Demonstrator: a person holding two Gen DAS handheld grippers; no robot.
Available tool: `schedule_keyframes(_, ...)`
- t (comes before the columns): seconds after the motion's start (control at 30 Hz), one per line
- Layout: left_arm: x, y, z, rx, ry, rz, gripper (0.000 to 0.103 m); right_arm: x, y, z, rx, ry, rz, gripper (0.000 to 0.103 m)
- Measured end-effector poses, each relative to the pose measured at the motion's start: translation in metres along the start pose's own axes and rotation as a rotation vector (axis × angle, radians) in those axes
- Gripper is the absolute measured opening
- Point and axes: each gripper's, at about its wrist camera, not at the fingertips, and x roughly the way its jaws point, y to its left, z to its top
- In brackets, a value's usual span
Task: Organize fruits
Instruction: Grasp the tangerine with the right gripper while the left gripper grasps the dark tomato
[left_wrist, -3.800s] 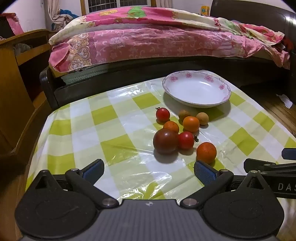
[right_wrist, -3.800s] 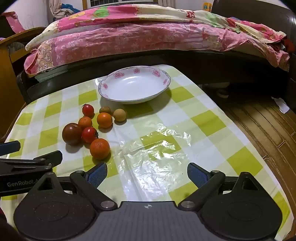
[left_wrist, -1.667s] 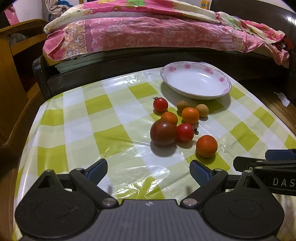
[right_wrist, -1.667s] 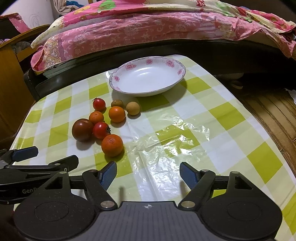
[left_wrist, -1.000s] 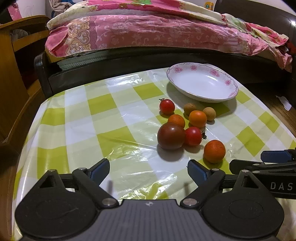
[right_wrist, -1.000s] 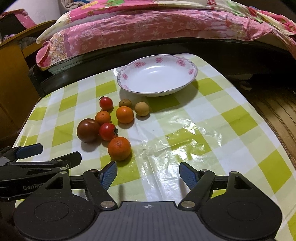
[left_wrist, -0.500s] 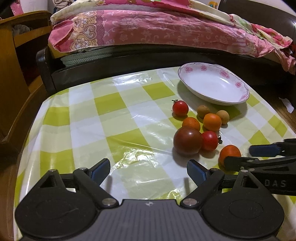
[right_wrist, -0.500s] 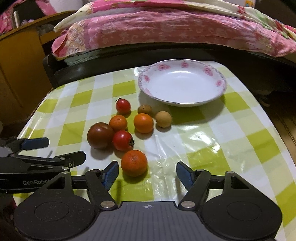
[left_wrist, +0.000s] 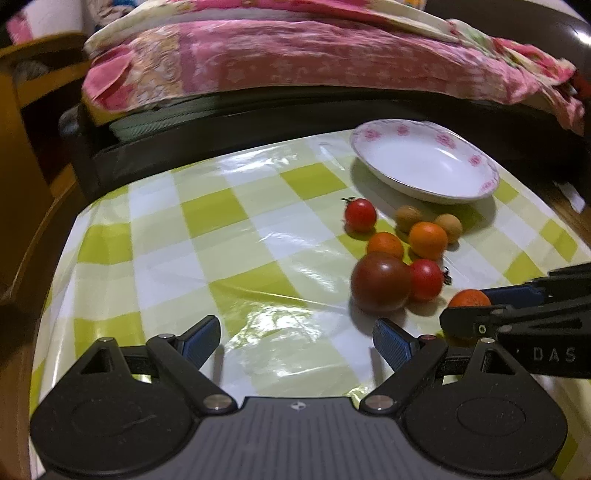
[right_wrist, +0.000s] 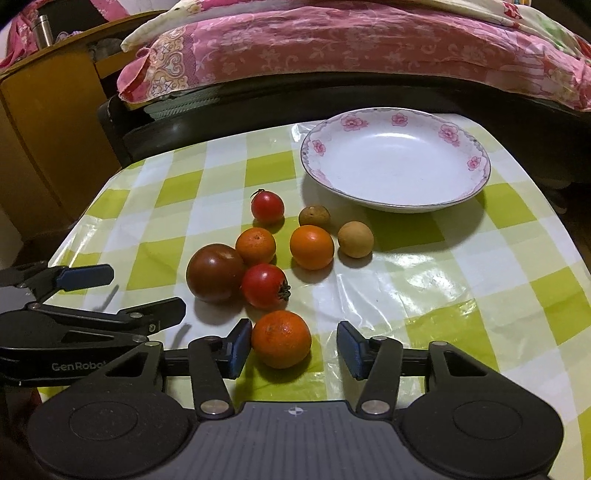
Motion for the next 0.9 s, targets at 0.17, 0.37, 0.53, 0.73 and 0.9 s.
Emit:
schedule_keyframes(0.17,-0.001,-0.015,0.000,0.103,-0.034,-0.008,0.095,-0.004,0.001,-0.001,-0.015,0.008,-0.011,0.029)
schedule_keyframes(0.37,0.002,-0.031,0.004,0.196,-0.072,-0.062,0.095,-0.013,-0.018,0.000,0.038,0.003,-0.038,0.029)
schedule_keyframes(0.53,0.019,-0.038,0.011,0.233,-0.061,-0.093,0.085,-0.015,-0.033,-0.003,0.093,0.003,-0.051,0.029)
schedule_keyframes(0.73,0.024,-0.042,0.013,0.237,-0.068,-0.144,0.077,-0.014,-0.039,-0.004,0.121,0.008,-0.032,0.029)
schedule_keyframes(0.9,0.022,-0.043,0.016,0.241,-0.051,-0.185,0.062,-0.015,-0.042,-0.005,0.134,0.010,-0.023,0.029)
